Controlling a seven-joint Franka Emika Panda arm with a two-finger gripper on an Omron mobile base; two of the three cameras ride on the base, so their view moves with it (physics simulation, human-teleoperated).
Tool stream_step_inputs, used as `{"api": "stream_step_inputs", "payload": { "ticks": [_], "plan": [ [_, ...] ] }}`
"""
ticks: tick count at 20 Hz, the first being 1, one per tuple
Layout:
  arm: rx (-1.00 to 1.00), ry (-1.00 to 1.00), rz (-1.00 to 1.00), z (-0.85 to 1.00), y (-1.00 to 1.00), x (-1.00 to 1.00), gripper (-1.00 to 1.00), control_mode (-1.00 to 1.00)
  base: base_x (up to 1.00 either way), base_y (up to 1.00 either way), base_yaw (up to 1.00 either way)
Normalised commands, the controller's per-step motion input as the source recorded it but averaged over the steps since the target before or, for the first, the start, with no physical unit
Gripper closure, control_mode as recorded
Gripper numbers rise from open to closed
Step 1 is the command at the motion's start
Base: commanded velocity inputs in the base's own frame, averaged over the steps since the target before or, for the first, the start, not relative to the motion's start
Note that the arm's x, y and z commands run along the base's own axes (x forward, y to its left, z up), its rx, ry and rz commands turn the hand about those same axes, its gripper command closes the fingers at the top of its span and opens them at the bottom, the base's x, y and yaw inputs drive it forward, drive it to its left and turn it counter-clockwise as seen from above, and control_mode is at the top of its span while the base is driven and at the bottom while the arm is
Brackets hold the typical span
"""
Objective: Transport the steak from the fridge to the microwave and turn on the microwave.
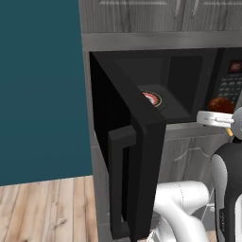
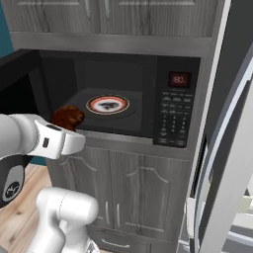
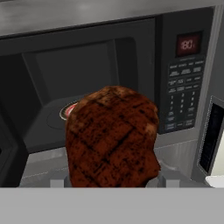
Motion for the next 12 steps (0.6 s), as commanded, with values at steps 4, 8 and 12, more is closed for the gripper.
{"api": "stream_step_inputs", "payload": {
  "ticks": [4, 8, 12],
  "plan": [
    [0.0, 0.0, 0.0, 0.0, 0.0, 0.0, 1.0, 1.0, 0.13, 0.27, 0.0],
    [0.0, 0.03, 0.0, -0.03, 0.09, 0.0, 1.0, -1.0, 0.0, 0.1, 0.0],
    [0.0, 0.02, 0.0, -0.01, 0.13, 0.0, 1.0, -1.0, 0.0, 0.0, 0.0]
  ]
}}
